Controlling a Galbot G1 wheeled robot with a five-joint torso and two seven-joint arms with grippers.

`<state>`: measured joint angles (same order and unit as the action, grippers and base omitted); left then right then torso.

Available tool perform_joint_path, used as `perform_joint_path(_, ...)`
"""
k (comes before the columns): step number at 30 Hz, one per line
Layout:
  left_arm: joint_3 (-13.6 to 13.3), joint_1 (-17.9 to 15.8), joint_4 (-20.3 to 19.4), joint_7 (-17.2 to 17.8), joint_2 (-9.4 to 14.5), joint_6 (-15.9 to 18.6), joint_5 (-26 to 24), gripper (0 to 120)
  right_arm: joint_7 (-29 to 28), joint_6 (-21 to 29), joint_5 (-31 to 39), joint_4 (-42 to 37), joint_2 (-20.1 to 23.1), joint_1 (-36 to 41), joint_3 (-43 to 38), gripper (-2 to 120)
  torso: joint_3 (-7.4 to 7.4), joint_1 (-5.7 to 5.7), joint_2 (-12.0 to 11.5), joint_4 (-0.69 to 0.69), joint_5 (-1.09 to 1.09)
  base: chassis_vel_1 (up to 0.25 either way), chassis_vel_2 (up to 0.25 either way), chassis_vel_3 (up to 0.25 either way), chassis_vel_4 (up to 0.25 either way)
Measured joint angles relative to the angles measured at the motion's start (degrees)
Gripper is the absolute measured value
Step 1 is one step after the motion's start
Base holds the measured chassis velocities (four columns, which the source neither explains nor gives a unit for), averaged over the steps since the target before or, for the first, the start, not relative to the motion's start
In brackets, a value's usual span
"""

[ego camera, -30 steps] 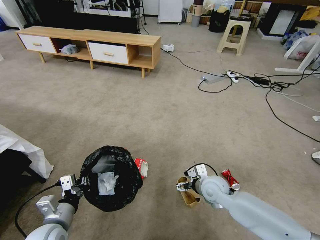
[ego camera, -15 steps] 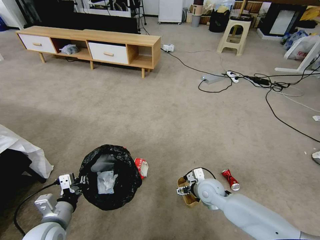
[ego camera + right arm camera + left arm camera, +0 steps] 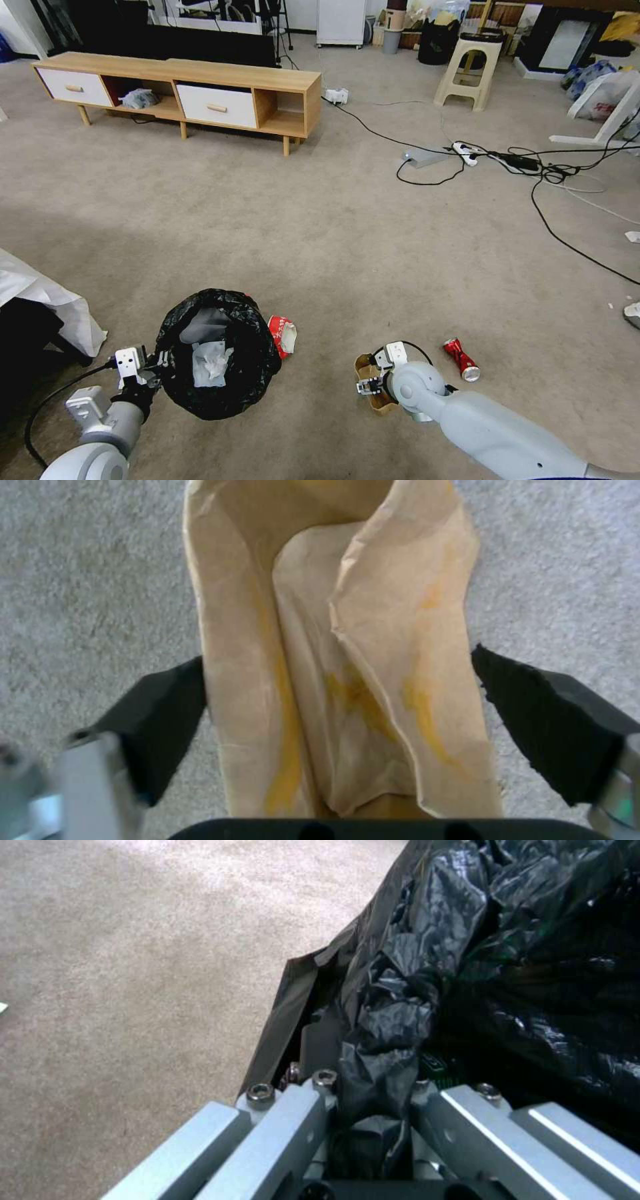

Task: Pick up the trash bin, then pick up the garbage from the floor and place it into the trash bin.

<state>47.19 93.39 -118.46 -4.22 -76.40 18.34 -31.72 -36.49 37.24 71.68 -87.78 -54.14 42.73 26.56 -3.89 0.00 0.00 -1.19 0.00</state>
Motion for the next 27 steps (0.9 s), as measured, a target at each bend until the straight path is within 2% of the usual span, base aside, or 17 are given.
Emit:
perform_joint_path(1,0.0,0.0,0.0,0.0,0.0,0.0,0.0,1,0.0,0.0,0.0,0.0,0.0,0.0,0.0,92,0.0,0.0,0.0,0.0,0.0,0.0,0.0,0.0,0.0)
perform_joint_path(2,0.01,-0.04,0.04,0.02,0.01,-0.02,-0.02,1,-0.01,0.03,0.0,0.18,-0.13,-0.06,0.12,85,0.0,0.0,0.0,0.0,0.0,0.0,0.0,0.0,0.0)
perform_joint_path(4,0.01,-0.07,0.11,0.03,0.01,-0.05,-0.04,1,-0.09,0.13,0.01,0.71,-0.46,-0.19,0.18,77,0.0,0.0,0.0,0.0,0.0,0.0,0.0,0.0,0.0)
perform_joint_path(5,0.01,-0.07,0.11,0.03,0.01,-0.05,-0.04,1,-0.09,0.13,0.01,0.71,-0.46,-0.19,0.18,77,0.0,0.0,0.0,0.0,0.0,0.0,0.0,0.0,0.0)
perform_joint_path(6,0.03,-0.08,0.15,0.03,0.0,-0.08,-0.05,1,-0.14,0.22,0.0,1.07,-0.65,-0.31,0.23,70,0.0,0.0,0.0,0.0,0.0,0.0,0.0,0.0,0.0)
perform_joint_path(7,0.03,-0.08,0.15,0.03,0.0,-0.08,-0.05,1,-0.14,0.22,0.0,1.07,-0.65,-0.31,0.23,70,0.0,0.0,0.0,0.0,0.0,0.0,0.0,0.0,0.0)
perform_joint_path(9,0.04,-0.09,0.23,0.03,-0.04,-0.11,-0.06,1,-0.16,0.34,-0.01,1.62,-0.94,-0.44,0.3,57,0.0,0.0,0.0,0.0,0.0,0.0,0.0,0.0,0.0)
perform_joint_path(11,0.04,-0.12,0.28,0.03,-0.09,-0.12,-0.06,1,-0.16,0.36,-0.07,1.89,-1.13,-0.49,0.32,53,0.0,0.0,0.0,0.0,0.0,0.0,0.0,0.0,0.0)
perform_joint_path(12,0.04,-0.15,0.35,0.03,-0.18,-0.13,-0.06,1,-0.17,0.36,-0.22,2.3,-1.38,-0.5,0.33,46,0.0,0.0,0.0,0.0,0.0,0.0,0.0,0.0,0.0)
perform_joint_path(13,0.04,-0.15,0.35,0.03,-0.18,-0.13,-0.06,1,-0.17,0.36,-0.22,2.3,-1.38,-0.5,0.33,46,0.0,0.0,0.0,0.0,0.0,0.0,0.0,0.0,0.0)
perform_joint_path(15,0.04,-0.19,0.41,0.03,-0.21,-0.14,-0.07,1,-0.33,0.36,-0.28,2.57,-1.62,-0.53,0.34,35,0.0,0.0,0.0,0.0,0.0,0.0,0.0,0.0,0.0)
perform_joint_path(17,0.05,-0.21,0.41,0.03,-0.21,-0.14,-0.07,1,-0.37,0.36,-0.28,2.58,-1.64,-0.53,0.34,34,0.0,0.0,0.0,0.0,0.0,0.0,0.0,0.0,0.0)
perform_joint_path(18,0.04,-0.3,0.49,0.04,-0.21,-0.15,-0.09,1,-0.47,0.36,-0.23,2.69,-1.73,-0.57,0.38,25,0.0,0.0,0.0,0.0,0.0,0.0,0.0,0.0,0.0)
perform_joint_path(19,0.04,-0.3,0.49,0.04,-0.21,-0.15,-0.09,1,-0.47,0.36,-0.23,2.69,-1.73,-0.57,0.38,25,0.0,0.0,0.0,0.0,0.0,0.0,0.0,0.0,0.0)
perform_joint_path(21,0.04,-0.49,0.57,0.04,-0.18,-0.15,-0.18,1,-0.47,0.36,-0.18,3.12,-1.83,-0.69,0.38,12,0.0,0.0,0.0,0.0,0.0,0.0,0.0,0.0,0.0)
perform_joint_path(24,0.02,-0.53,0.59,0.04,-0.14,-0.16,-0.28,1,-0.44,0.36,-0.1,3.66,-2.0,-0.76,0.36,3,0.0,0.0,0.0,0.0,0.01,0.0,0.0,0.0,0.0)
perform_joint_path(27,0.0,-0.54,0.6,0.05,-0.13,-0.15,-0.35,1,-0.39,0.34,-0.03,3.83,-2.08,-0.87,0.34,0,0.0,0.0,0.0,0.0,0.0,0.0,0.0,0.0,0.0)
